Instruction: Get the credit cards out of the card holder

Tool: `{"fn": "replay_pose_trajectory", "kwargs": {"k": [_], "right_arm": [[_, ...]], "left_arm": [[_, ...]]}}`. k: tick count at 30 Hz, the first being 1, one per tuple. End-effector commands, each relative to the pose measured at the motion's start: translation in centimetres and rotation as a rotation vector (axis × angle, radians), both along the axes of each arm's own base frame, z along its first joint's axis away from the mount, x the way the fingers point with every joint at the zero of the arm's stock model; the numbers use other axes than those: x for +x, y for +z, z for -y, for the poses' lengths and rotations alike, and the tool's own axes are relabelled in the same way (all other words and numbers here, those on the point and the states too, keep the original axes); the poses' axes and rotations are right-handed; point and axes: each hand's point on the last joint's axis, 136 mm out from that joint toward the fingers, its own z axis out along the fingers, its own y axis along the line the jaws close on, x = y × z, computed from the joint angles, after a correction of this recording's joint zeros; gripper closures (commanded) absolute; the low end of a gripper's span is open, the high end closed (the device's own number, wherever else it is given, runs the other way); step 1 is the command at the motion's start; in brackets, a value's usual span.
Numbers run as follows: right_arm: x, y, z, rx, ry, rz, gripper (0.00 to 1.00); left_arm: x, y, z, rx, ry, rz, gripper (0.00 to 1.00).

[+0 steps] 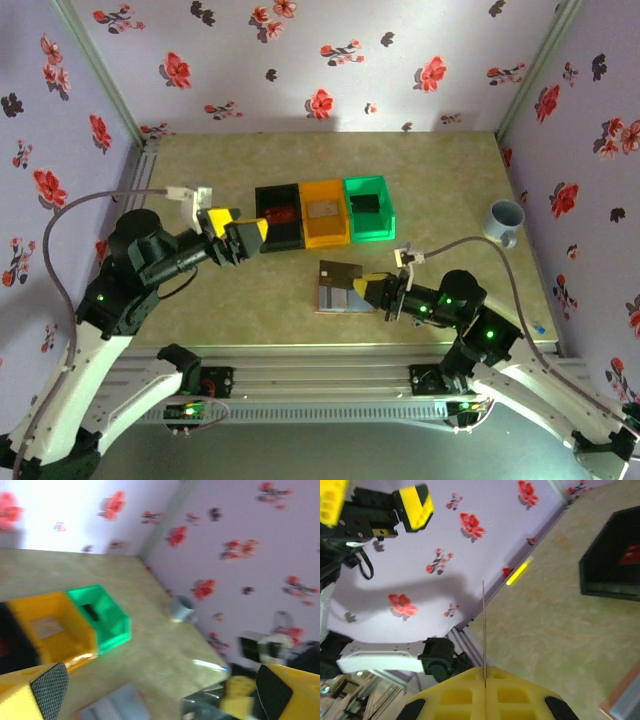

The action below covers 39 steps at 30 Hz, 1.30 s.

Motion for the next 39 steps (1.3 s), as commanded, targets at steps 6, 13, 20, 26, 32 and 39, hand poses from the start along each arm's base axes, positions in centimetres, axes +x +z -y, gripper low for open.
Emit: {"fn": "replay_pose_trajectory", "kwargs": {"k": [6,13,20,26,32,39], "right_arm": [[4.1,-0.2,2.8,-0.160,-0.199,-0.042,1.00],[9.1,-1.4,5.5,-0.239,-0.328,-0.186,1.00],[14.0,-2.0,7.3,-0.197,-0.383,-0.304,1.00],[18.0,-4.1,7.4,-0.301,-0.408,-0.384,1.00],[22.0,-6.3,7.9,-0.406,-0.466,-0.426,1.00],[26.1,-7.7,7.3,-0.445,-0.479,-0.436,1.00]], "left_arm": [[5.6,-8.1,-8.0,0.303,0.444,-0.092,0.00],[6.1,-12.5,-11.0,0.375,0.586,-0.138,0.00],[6.1,-14.3,-12.3,0.445,0.641,-0.164,0.00],[6.3,-14.7,-12.9,0.478,0.671,-0.175,0.00],[6.3,-14.9,-13.3,0.492,0.691,-0.174,0.00],[6.5,-15.2,-13.4,0.511,0.698,-0.178,0.00]]}}
